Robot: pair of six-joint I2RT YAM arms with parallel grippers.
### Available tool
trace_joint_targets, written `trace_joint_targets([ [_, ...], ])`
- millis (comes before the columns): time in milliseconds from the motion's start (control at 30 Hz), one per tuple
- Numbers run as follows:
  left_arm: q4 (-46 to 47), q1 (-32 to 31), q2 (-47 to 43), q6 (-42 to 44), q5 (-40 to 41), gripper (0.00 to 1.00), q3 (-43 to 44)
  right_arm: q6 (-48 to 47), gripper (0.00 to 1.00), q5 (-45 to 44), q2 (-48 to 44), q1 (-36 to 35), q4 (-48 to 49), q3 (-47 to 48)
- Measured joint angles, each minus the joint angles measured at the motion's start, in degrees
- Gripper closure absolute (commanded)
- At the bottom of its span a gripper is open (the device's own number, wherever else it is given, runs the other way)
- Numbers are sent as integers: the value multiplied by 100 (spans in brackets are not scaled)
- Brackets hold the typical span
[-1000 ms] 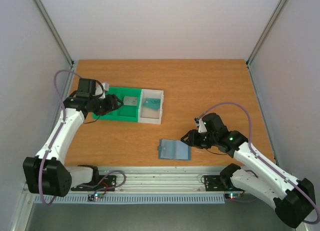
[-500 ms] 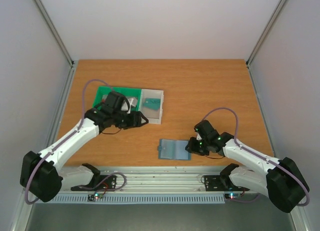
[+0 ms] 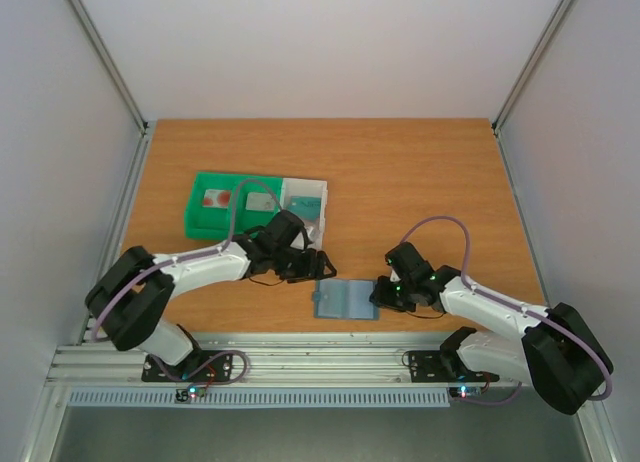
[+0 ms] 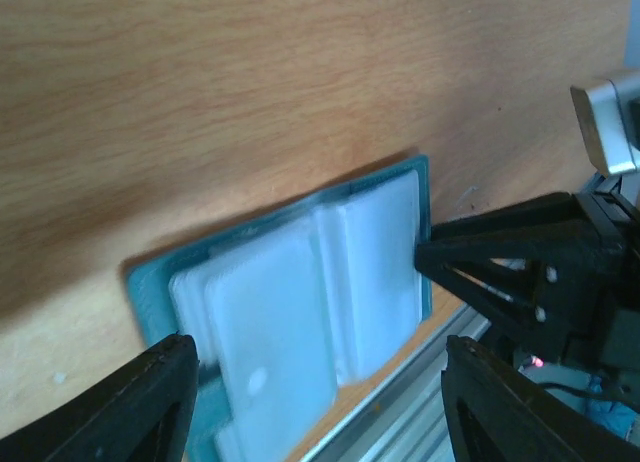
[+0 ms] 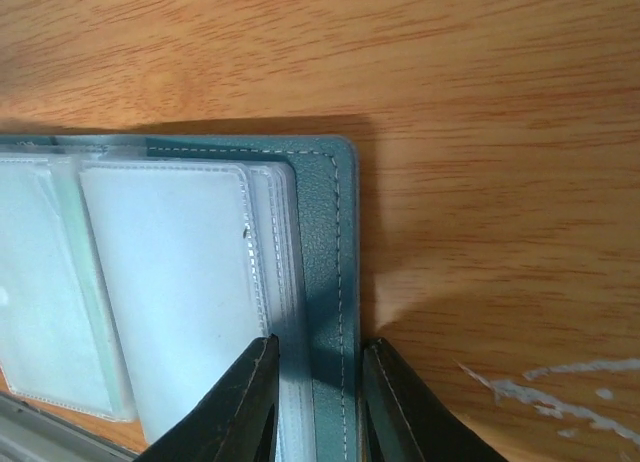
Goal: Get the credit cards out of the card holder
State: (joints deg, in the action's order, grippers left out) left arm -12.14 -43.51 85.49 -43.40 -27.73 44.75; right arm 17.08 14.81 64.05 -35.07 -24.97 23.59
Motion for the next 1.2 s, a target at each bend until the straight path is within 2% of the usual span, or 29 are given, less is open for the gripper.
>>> trace_joint_targets([
  [300,1108,-35,841,-323,-160,37,-170,92,77,33,35,-133,413,-120],
  [600,1554,-98,852,-693,-275,37,-378,133,78,37,111,-175,627,-140],
  [967,1766,-575,573,-1191,-415,37,-446,225,78,35,101,-179,822,-216],
  [1200,2356,-833,730,-1523,-575,38,-393,236,73,-87,-238,-192,380,-223],
])
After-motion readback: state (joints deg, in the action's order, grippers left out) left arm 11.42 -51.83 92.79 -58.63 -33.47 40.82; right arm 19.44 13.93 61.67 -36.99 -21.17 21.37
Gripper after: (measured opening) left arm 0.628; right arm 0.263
